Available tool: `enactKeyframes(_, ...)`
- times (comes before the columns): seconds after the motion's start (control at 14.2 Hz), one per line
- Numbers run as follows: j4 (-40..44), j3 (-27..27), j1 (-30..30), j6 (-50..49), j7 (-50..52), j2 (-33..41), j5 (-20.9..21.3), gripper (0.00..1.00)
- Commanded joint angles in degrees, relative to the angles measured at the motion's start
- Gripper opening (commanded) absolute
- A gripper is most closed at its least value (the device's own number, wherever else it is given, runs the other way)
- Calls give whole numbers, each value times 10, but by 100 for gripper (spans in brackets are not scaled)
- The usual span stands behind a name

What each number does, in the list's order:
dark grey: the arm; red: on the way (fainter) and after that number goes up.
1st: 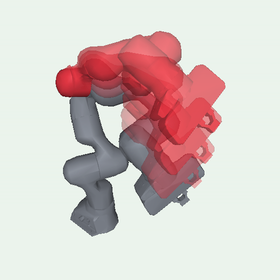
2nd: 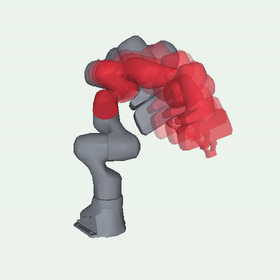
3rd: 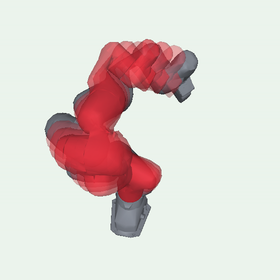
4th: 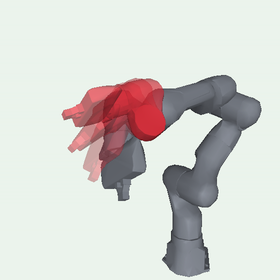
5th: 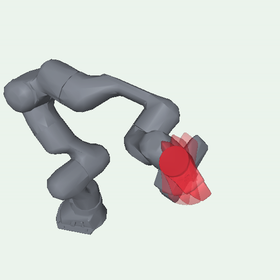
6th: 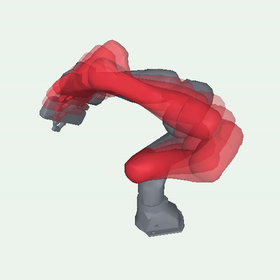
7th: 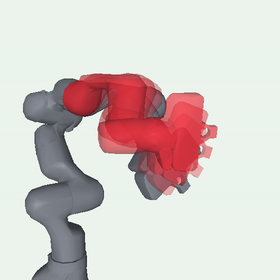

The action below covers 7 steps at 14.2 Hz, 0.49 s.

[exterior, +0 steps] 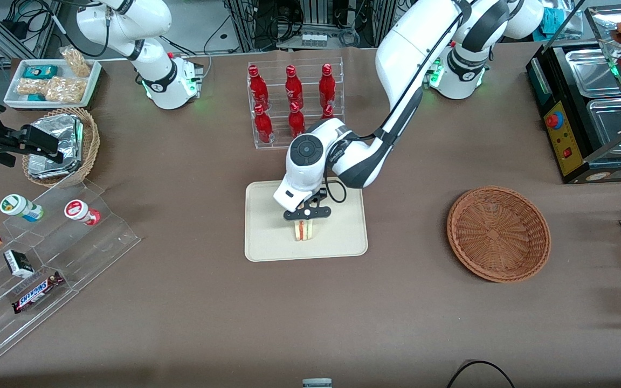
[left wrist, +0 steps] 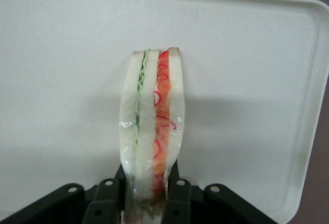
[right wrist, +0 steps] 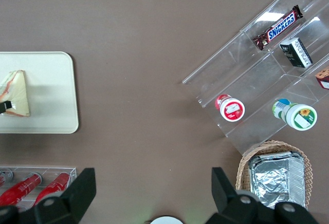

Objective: Place sandwich from basket to tray
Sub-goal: 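Lower the sandwich onto the tray and open the left gripper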

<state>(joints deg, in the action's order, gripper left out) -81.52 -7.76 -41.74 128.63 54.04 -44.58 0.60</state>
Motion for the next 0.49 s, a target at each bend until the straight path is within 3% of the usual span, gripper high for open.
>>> enactKeyframes(0.0, 10, 6, -10, 1, 10, 1, 1, 100)
enactKeyframes(0.42, 7, 16, -3, -87, 2, 80, 9, 100)
